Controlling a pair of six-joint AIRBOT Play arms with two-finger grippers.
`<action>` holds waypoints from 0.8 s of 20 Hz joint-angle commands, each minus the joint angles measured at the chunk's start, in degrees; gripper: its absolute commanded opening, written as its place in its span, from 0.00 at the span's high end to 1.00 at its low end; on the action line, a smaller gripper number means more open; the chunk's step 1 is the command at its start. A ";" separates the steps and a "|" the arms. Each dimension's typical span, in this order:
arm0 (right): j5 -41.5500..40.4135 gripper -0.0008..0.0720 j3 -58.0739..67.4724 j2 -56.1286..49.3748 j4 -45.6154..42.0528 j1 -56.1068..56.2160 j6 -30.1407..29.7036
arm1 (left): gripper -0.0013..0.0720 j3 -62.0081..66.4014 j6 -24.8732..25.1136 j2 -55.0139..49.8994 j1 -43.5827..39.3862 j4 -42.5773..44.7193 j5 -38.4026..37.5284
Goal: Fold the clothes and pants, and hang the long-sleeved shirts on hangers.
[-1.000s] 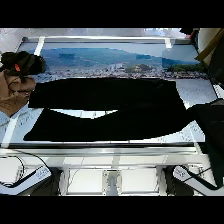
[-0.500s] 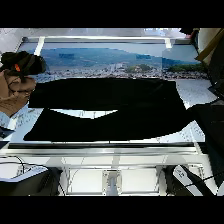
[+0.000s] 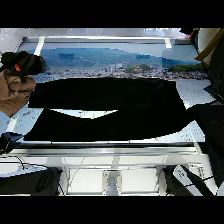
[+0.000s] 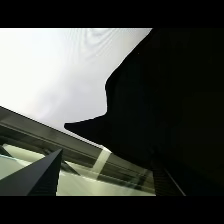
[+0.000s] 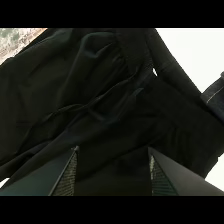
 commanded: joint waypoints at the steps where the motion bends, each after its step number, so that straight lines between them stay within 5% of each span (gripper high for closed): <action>1: 0.50 0.33 -0.02 0.02 1.46 0.00 0.04 | 0.19 -0.09 1.49 -1.84 -0.63 0.04 2.27; 8: 0.83 0.33 -0.02 0.02 1.49 0.02 0.13 | 0.23 -0.11 1.44 -5.44 -10.54 -0.72 4.07; 9: 1.22 0.33 -0.02 0.02 1.46 0.02 0.13 | 0.42 -0.09 1.29 -5.42 -11.56 -0.57 4.04; 11: 2.10 0.33 -0.02 0.04 1.42 0.00 0.11 | 0.98 -0.09 1.25 -5.42 -12.17 -0.59 3.91; 16: 4.44 0.38 -0.02 1.62 -6.54 -0.04 -1.57 | 0.97 1.95 -2.01 -2.71 -10.36 -0.59 3.13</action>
